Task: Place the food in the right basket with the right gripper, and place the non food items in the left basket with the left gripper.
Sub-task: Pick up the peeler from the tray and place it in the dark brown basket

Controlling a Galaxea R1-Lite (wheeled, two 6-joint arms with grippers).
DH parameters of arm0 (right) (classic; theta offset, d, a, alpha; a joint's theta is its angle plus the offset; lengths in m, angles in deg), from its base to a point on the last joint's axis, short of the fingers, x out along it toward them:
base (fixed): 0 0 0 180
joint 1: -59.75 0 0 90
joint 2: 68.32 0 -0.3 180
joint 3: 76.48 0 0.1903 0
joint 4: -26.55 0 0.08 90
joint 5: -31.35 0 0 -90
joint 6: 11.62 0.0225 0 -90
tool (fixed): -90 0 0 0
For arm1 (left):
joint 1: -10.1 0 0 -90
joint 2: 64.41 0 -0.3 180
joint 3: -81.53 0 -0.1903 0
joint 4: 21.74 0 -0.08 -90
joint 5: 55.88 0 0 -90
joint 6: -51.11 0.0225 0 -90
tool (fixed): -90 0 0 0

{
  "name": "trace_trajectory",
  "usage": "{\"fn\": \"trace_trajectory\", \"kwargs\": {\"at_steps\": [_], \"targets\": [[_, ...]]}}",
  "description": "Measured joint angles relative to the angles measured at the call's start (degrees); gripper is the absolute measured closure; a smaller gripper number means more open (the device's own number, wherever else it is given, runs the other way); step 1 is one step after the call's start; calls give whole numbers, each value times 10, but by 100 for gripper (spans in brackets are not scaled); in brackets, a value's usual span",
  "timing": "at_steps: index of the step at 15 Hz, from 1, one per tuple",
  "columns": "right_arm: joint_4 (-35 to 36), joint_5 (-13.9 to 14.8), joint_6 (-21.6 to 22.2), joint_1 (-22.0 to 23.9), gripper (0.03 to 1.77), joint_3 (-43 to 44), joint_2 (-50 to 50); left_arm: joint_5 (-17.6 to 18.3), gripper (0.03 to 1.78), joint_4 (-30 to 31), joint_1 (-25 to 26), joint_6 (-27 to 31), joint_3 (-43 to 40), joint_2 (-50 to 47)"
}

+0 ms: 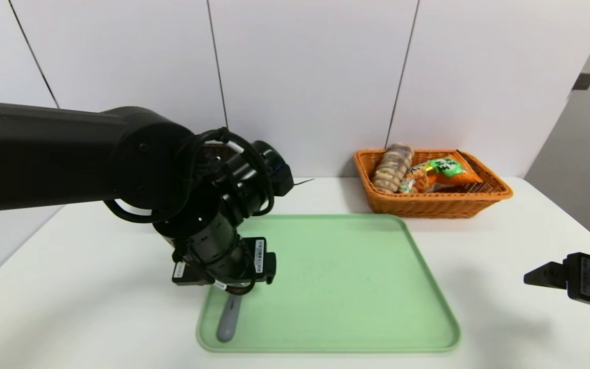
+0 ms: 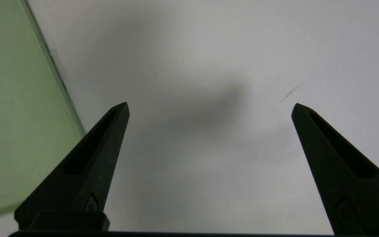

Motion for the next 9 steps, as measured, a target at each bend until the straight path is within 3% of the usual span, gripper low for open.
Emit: {"fn": "trace_trajectory", "kwargs": {"at_steps": [9], "targets": [[1, -1, 0, -1, 9, 0, 7, 19, 12, 17, -10, -13, 4, 43]]}}
